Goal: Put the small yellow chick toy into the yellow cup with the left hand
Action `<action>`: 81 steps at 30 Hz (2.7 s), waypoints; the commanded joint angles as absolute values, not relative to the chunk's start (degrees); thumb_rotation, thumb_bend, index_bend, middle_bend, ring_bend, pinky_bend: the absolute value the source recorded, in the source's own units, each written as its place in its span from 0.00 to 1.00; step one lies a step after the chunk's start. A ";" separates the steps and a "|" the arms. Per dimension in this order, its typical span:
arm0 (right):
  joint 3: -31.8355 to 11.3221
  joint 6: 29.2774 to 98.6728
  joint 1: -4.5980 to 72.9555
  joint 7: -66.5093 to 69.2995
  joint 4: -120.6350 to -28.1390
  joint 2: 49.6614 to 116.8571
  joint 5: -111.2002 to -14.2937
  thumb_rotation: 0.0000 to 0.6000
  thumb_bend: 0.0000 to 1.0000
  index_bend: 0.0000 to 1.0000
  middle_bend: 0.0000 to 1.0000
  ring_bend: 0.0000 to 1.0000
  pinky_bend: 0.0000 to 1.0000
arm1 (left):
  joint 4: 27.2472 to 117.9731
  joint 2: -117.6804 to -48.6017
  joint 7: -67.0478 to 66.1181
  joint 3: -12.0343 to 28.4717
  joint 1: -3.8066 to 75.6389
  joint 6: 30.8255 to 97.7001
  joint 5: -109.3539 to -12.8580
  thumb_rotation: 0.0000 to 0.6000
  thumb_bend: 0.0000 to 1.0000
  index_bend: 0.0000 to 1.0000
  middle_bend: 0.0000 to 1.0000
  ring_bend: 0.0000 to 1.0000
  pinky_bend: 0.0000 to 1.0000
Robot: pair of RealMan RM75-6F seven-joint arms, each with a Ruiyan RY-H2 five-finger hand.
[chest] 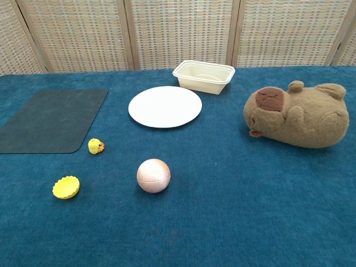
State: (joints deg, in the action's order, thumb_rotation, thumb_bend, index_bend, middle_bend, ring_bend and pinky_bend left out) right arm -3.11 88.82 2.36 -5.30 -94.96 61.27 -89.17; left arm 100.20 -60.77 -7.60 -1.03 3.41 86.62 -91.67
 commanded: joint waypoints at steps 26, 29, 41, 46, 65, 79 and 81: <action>-4.21 85.48 3.77 -2.14 -94.03 61.06 -86.04 1.00 0.00 0.03 0.00 0.00 0.00 | 91.75 -75.74 -24.54 12.40 32.13 52.34 -70.52 1.00 0.22 0.20 0.00 0.00 0.00; -4.33 84.94 3.94 -1.92 -93.82 61.06 -85.47 1.00 0.00 0.03 0.00 0.00 0.00 | 88.87 -79.41 -26.28 12.21 34.89 50.01 -67.79 1.00 0.23 0.24 0.00 0.00 0.00; -4.40 84.56 4.08 -0.90 -93.78 60.71 -85.11 1.00 0.00 0.04 0.00 0.00 0.00 | 82.12 -84.50 -27.58 10.46 38.07 49.11 -62.70 1.00 0.28 0.32 0.00 0.00 0.00; -4.41 84.12 4.24 -0.87 -93.71 60.70 -84.81 1.00 0.00 0.04 0.00 0.00 0.00 | 78.37 -86.83 -25.24 9.75 39.10 47.94 -62.65 1.00 0.28 0.34 0.00 0.00 0.00; -4.84 83.36 4.47 0.41 -93.28 60.55 -83.46 1.00 0.00 0.04 0.00 0.00 0.00 | 70.23 -93.28 -23.05 8.89 42.10 46.35 -60.13 1.00 0.30 0.47 0.00 0.00 0.00; -4.69 83.07 4.60 -0.23 -93.23 60.85 -83.35 1.00 0.00 0.04 0.00 0.00 0.00 | 78.49 -85.87 -21.17 8.72 40.01 50.55 -60.78 1.00 0.35 0.53 0.00 0.00 0.00; -4.57 83.07 4.59 -0.59 -93.29 60.99 -83.45 1.00 0.00 0.04 0.00 0.00 0.00 | 81.30 -83.48 -20.72 7.96 39.05 52.02 -62.55 1.00 0.35 0.53 0.00 0.00 0.00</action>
State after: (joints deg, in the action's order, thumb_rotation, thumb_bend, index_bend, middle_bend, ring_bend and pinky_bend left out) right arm -4.61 83.07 4.60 -0.55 -93.27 60.95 -83.42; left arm 78.83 -85.74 -21.53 8.57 40.16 50.39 -60.87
